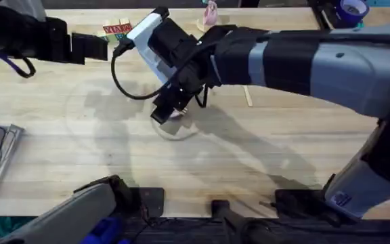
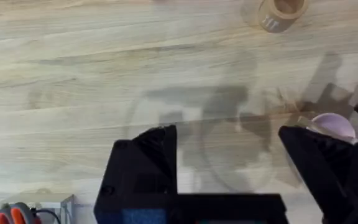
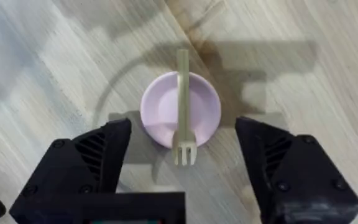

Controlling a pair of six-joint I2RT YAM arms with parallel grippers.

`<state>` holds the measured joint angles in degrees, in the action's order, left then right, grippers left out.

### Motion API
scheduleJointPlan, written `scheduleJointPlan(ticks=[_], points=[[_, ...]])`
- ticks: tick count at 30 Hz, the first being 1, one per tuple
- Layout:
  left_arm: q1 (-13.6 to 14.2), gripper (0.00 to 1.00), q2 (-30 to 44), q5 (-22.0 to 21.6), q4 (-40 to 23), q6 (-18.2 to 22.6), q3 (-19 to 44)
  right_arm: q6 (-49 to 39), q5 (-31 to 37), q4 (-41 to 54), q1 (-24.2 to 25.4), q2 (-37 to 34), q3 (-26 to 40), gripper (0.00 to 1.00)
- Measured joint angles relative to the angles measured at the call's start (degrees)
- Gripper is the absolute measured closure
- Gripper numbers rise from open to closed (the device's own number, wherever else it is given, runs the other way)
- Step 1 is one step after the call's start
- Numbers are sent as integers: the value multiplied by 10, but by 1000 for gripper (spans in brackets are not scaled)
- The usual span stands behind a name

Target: Pick up a utensil and set it on the pink plate, then put the other utensil in the container.

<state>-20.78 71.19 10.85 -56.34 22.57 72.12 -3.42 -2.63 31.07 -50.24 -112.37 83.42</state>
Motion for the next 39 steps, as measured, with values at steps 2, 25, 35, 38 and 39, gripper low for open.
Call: scheduleJointPlan(ticks=[2, 25, 35, 38, 39], points=[[0, 8, 0, 0, 0, 0, 0, 0, 0, 0, 0, 0, 0, 5], [11, 8, 0, 103, -29, 60, 0, 65, 152, 223, 185, 172, 0, 6], [25, 8, 0, 132, -2, 112, 0, 145, 166, 243, 240, 176, 0, 5], [25, 8, 0, 131, -12, 115, 0, 150, 166, 243, 240, 176, 0, 8], [25, 8, 0, 131, -15, 116, 0, 151, 166, 243, 240, 176, 0, 6]])
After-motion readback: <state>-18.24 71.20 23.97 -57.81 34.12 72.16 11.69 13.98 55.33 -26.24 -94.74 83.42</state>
